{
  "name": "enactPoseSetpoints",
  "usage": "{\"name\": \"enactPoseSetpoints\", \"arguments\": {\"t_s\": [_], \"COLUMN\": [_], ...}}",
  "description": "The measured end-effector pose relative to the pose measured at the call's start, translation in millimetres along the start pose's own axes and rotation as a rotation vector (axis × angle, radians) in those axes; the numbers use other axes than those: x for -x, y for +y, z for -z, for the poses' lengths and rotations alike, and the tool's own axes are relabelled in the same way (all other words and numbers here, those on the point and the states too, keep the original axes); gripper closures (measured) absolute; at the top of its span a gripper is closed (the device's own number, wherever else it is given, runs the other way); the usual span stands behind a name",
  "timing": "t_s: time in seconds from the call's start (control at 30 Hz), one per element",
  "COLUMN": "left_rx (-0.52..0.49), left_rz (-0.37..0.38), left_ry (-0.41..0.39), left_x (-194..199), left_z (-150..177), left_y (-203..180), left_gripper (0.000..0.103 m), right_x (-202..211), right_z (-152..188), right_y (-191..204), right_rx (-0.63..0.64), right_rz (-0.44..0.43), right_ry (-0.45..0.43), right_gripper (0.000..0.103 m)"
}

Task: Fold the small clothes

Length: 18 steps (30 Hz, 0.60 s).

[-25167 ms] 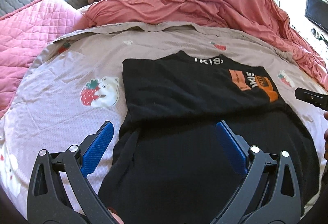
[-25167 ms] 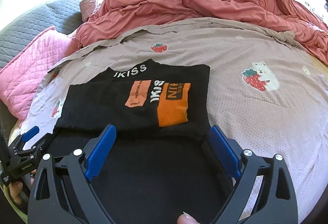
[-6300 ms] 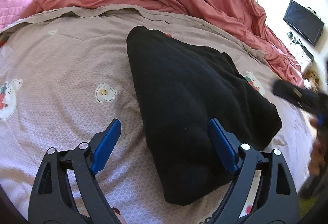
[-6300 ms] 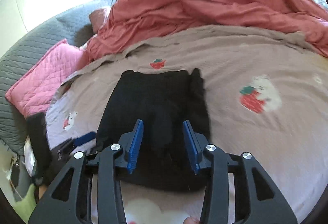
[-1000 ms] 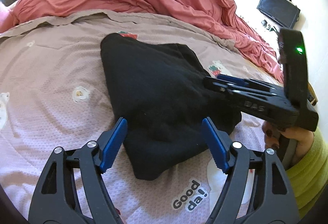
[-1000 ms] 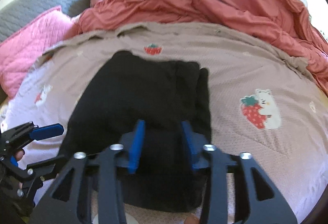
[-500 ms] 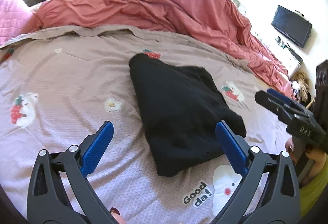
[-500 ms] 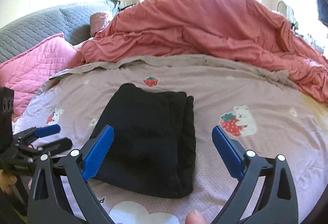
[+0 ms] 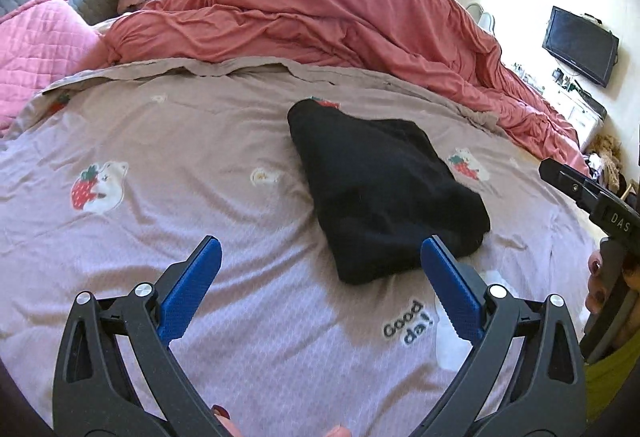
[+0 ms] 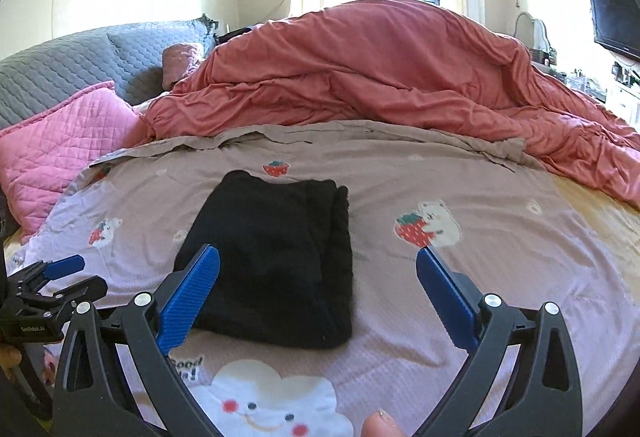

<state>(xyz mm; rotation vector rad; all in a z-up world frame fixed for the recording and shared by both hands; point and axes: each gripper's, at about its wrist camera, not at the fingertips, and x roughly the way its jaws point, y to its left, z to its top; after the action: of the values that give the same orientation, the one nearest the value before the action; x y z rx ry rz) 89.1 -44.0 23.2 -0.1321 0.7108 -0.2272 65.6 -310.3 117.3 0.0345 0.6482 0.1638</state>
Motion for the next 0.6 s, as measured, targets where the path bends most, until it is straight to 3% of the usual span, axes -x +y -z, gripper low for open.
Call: {"name": "enactPoseSetpoints", "arguments": {"t_s": [0.6], "left_rx": [0.072], "left_rz": [-0.004], "left_ry": [0.114], "left_x": [8.2], "left_z": [45.5], "left_y": [-0.1], "left_gripper": [0.009], "right_x": [8.7], "right_z": [79.6], "right_y": [11.6], "right_rx": [-0.029], "right_rz": [0.009], "right_ry": [0.144], "right_gripper": [0.005]}}
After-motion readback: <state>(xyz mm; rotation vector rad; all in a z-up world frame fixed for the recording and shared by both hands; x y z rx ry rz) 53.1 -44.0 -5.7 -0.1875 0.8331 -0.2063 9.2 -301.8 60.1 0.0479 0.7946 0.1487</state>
